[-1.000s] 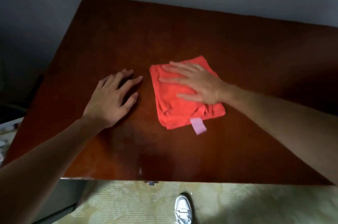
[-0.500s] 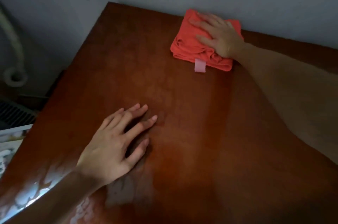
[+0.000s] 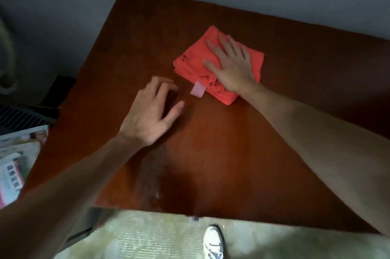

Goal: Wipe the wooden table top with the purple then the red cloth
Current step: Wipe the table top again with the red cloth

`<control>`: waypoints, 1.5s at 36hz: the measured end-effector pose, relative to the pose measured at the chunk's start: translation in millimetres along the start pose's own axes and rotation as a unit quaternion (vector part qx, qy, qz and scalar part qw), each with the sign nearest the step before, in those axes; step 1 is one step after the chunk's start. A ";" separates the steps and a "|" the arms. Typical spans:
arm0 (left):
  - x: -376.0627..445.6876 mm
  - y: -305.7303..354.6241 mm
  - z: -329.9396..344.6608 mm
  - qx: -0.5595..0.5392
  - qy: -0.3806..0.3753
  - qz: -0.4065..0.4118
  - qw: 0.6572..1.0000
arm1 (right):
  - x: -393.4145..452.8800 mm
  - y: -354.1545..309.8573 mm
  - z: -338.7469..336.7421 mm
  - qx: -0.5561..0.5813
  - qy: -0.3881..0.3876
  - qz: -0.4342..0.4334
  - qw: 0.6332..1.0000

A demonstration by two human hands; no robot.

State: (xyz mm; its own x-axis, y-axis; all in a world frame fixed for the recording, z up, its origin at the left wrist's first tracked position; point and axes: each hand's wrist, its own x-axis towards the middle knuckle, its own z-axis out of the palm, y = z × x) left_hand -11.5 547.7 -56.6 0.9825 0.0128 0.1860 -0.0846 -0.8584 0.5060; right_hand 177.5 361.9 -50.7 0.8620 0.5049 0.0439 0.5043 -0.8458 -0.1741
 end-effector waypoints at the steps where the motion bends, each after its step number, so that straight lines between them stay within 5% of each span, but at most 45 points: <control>1: -1.6 1.0 -2.1 -0.018 0.032 -0.006 0.999 | -21.8 -11.2 1.8 -0.001 0.004 -0.001 1.000; 5: -13.1 -1.5 -14.8 -0.039 0.105 -0.029 0.993 | -115.1 -57.7 11.4 0.001 0.016 -0.026 1.000; 14: -31.3 -55.7 -56.1 0.121 -0.034 0.022 0.992 | -223.1 -112.9 16.9 -0.025 0.009 -0.143 0.989; 23: -23.4 -82.2 -59.6 0.138 -0.068 0.007 0.988 | -130.3 -68.8 5.0 0.006 -0.079 -0.354 0.932; 35: -22.4 -83.4 -54.9 0.115 -0.076 -0.011 0.990 | 56.6 -25.6 4.3 -0.038 -0.091 -0.431 0.897; 44: -19.0 -81.4 -55.4 0.115 -0.087 -0.021 0.989 | 176.8 -17.4 -3.1 -0.042 -0.071 -0.392 0.916; 54: -19.9 -85.7 -53.3 0.115 -0.071 -0.010 0.991 | 197.9 -24.5 -3.6 -0.023 -0.041 -0.215 0.975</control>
State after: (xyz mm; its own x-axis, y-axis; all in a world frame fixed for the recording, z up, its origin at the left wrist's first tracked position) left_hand -32.8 648.4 -58.8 0.9984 -0.0275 0.0485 -0.0408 -0.9534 0.2991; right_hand 335.9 481.9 -34.2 0.5637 0.8256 0.0240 0.8222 -0.5581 -0.1116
